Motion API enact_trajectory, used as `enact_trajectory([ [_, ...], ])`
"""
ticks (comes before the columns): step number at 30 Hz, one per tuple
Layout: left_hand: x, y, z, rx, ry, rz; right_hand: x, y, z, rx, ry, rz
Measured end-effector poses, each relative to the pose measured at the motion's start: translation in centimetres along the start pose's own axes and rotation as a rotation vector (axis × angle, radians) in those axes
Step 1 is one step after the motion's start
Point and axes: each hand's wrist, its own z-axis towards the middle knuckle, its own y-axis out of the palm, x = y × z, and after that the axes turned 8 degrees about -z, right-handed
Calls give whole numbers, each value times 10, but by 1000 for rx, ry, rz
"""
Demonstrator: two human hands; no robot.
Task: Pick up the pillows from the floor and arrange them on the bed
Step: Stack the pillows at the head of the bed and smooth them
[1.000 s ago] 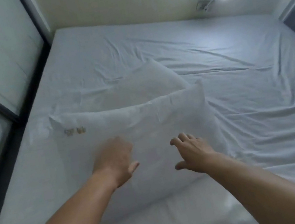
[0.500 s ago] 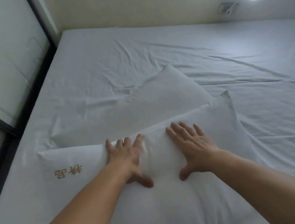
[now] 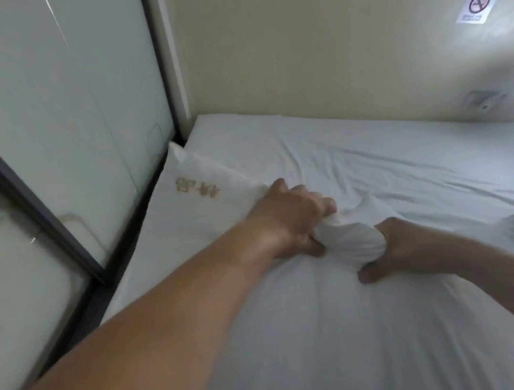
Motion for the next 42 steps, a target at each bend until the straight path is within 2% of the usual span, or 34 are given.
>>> enact_trajectory([
  [2,-39,-42,34,164,-33,151,-28,-38,38,112,6,144],
  [5,-89,-35,56,259,-333,141,-44,-60,115,281,103,312],
  [7,-129,20,59,191,-577,55,-31,-57,179,401,219,327],
  [10,-200,140,68,48,-842,-174,29,-14,280,530,472,147],
  [12,-237,214,83,137,-817,-163,81,35,333,612,636,52],
  [14,-250,271,94,120,-739,-185,123,76,361,687,794,-90],
  [16,-255,300,96,106,-684,-206,138,100,377,720,844,-152],
  [19,-266,321,102,185,-661,-161,138,97,390,731,859,-161],
  [22,-270,311,103,149,-645,-170,122,91,398,647,890,-245],
  [24,-272,314,98,183,-627,-140,112,91,399,613,888,-307],
  [27,-277,311,94,241,-635,-182,109,92,394,518,822,-266],
  [31,-281,272,95,142,-653,-225,99,70,376,317,781,-176],
  [33,-283,226,100,59,-662,-244,80,44,364,361,690,-13],
  [35,-292,173,113,83,-691,-222,53,11,359,472,577,190],
  [37,-311,120,134,156,-703,-198,24,-21,361,568,527,317],
  [39,-335,73,160,282,-628,-140,2,-50,372,613,490,399],
  [42,-375,26,200,416,-469,-42,-15,-81,401,603,515,315],
])
